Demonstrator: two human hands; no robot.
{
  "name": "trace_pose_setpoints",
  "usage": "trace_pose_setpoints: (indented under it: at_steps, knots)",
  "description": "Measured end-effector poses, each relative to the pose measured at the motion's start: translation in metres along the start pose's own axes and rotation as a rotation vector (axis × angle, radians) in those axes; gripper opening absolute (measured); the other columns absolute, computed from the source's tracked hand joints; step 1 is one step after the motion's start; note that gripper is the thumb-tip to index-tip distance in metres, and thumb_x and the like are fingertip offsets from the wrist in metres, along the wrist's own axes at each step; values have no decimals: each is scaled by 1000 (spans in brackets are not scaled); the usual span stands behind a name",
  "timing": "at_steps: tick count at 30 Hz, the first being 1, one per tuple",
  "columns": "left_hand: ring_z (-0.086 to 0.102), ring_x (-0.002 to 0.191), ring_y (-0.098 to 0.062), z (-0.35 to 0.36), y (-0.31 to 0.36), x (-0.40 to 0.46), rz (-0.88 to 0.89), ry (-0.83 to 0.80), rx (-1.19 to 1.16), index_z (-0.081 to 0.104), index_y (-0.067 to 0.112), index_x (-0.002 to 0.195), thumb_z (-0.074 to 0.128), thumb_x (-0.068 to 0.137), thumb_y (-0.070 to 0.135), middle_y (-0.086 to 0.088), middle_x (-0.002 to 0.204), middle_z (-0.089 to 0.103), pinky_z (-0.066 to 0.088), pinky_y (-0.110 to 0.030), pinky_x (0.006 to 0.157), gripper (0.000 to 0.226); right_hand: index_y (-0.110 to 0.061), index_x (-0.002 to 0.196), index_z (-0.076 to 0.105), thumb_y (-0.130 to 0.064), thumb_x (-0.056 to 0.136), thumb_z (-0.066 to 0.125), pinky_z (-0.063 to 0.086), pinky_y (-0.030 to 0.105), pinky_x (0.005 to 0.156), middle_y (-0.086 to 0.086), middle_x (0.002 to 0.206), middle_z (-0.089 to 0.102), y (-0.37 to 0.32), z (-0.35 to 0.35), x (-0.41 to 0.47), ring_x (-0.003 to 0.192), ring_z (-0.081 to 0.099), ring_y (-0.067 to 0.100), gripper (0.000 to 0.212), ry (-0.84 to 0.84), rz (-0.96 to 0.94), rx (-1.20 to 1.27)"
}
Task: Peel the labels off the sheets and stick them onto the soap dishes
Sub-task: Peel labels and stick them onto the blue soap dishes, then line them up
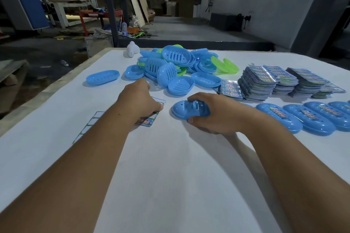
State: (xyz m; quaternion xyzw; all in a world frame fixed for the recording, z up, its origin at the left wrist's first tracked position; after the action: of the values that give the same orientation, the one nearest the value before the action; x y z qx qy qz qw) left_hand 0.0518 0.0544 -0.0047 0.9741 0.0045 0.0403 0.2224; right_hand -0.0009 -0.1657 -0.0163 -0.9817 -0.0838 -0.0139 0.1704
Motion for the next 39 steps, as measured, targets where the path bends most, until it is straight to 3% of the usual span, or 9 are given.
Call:
trace_pose_setpoints:
  at_steps: [6, 11, 16, 23, 28, 34, 36, 39]
  knots:
    - [52, 93, -17, -1, -2, 1, -33, -26, -8, 51, 19, 135, 81, 75, 51, -4, 120, 62, 38, -30, 68, 74, -44, 138, 47, -57, 84, 67, 49, 38, 98, -8, 128, 61, -1, 0, -1, 112, 57, 22, 59, 0, -3, -1]
    - [56, 92, -17, -1, -3, 4, -53, -51, -93, 49, 22, 137, 85, 72, 43, -1, 111, 60, 35, -27, 55, 77, -44, 139, 47, -58, 85, 67, 49, 38, 98, -8, 129, 60, -1, 0, 0, 113, 57, 22, 59, 7, -7, -8]
    - [56, 106, -20, 1, -2, 5, -21, 2, -107, 51, 23, 132, 88, 69, 40, -2, 127, 60, 40, -31, 74, 75, -43, 139, 47, -59, 85, 67, 48, 35, 94, -7, 130, 61, -1, 1, 0, 112, 56, 22, 60, 15, -11, -21]
    - [51, 90, -18, 4, -7, 11, 6, 159, -8, 59, 24, 121, 85, 72, 39, -1, 114, 64, 38, -31, 69, 58, -43, 139, 47, -60, 84, 66, 47, 34, 94, -8, 130, 61, -1, 1, -1, 113, 56, 21, 60, 10, -7, -28]
    - [55, 82, -19, 3, -13, 15, -36, 268, -33, 55, 31, 97, 83, 71, 43, 11, 76, 48, 32, -29, 55, 40, -44, 139, 46, -60, 85, 66, 48, 35, 92, -7, 128, 61, -3, 0, -2, 109, 56, 21, 61, 2, 6, -23]
    - [58, 69, -11, 1, -14, 17, -70, 196, -181, 50, 27, 69, 89, 65, 33, 10, 71, 57, 40, -27, 57, 39, -42, 140, 46, -60, 85, 65, 48, 36, 94, -6, 128, 61, -5, -1, -4, 111, 55, 21, 61, -5, 2, -27]
    - [60, 75, -13, 0, -14, 15, -75, 207, -174, 55, 26, 77, 88, 66, 37, 10, 74, 55, 41, -29, 60, 37, -42, 140, 46, -61, 85, 65, 48, 38, 95, -6, 129, 61, -6, -1, -3, 112, 55, 22, 61, -9, -3, -27]
    - [63, 91, -19, -2, -10, 12, -41, 241, -236, 59, 27, 107, 86, 68, 41, 8, 93, 54, 52, -35, 73, 50, -42, 140, 46, -61, 84, 66, 48, 37, 95, -6, 129, 60, -5, -1, -3, 114, 56, 23, 62, -4, -3, -29]
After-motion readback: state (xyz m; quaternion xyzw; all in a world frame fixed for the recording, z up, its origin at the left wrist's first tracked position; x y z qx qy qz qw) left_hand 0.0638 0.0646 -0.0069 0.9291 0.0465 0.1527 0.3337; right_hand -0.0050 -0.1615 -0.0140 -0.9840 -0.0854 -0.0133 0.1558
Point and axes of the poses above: each hand's wrist, its own x-axis towards the middle knuckle, its own z-axis out of the palm, y = z × x, the point moved 1 cm from there along x, towards the middle knuckle
